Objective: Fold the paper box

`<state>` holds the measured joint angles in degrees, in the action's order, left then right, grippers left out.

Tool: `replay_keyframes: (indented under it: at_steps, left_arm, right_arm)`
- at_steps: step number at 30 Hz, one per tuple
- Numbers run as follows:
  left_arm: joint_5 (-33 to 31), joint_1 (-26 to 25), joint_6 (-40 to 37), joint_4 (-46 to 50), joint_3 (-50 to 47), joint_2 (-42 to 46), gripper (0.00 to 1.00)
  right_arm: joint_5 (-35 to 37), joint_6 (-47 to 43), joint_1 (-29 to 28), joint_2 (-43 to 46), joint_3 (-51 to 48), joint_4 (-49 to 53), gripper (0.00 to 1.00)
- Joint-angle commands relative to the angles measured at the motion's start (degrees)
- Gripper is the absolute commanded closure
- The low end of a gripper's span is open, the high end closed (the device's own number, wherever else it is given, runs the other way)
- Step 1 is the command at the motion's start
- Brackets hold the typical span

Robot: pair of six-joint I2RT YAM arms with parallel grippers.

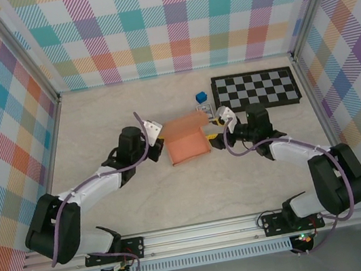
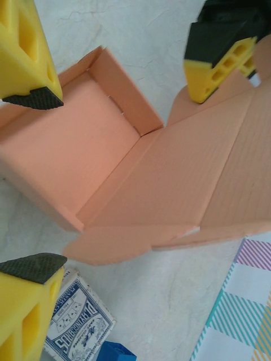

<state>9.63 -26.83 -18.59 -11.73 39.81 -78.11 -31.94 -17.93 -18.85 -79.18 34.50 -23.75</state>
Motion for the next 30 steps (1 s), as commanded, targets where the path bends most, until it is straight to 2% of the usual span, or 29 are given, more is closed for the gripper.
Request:
replay_keyframes:
  at_steps: [1,5,8,12,15,21,22,26,30]
  left_arm:
    - [11.2,2.6,-6.1,5.2,2.2,0.6,0.96]
    - [13.4,4.2,-7.7,6.2,2.4,0.9,0.96]
    - [16.7,4.9,-8.3,5.9,2.5,0.7,0.96]
    - [17.9,4.9,-8.1,6.3,3.2,-0.3,0.96]
    - [19.8,4.9,-9.9,7.3,3.5,-0.4,0.96]
    - [14.4,5.0,-6.5,9.4,5.3,-1.2,0.96]
    - [13.1,5.0,-5.7,9.5,5.6,-1.4,0.97]
    - [9.0,5.0,-4.9,9.5,5.5,-1.8,0.97]
    - [9.3,5.0,-5.2,9.2,5.0,-1.7,0.97]
  right_arm:
    - [-1.2,-4.8,-0.1,-0.8,1.1,1.1,0.29]
    - [-3.8,-6.9,-0.1,-0.6,1.2,2.3,0.29]
    - [-4.4,-8.6,-0.6,-1.1,2.6,5.6,0.33]
    - [-3.8,-10.2,-1.8,-2.0,4.1,7.9,0.44]
    - [-2.5,-10.3,-2.8,-2.7,4.5,7.8,0.47]
    - [0.6,-7.0,-4.6,-3.0,4.5,5.9,0.7]
    - [2.8,-5.8,-5.4,-2.9,4.1,5.1,0.71]
    - [11.1,0.8,-7.5,-0.9,-0.1,-1.3,0.65]
    - [10.3,1.0,-7.5,-0.1,-1.1,-1.4,0.67]
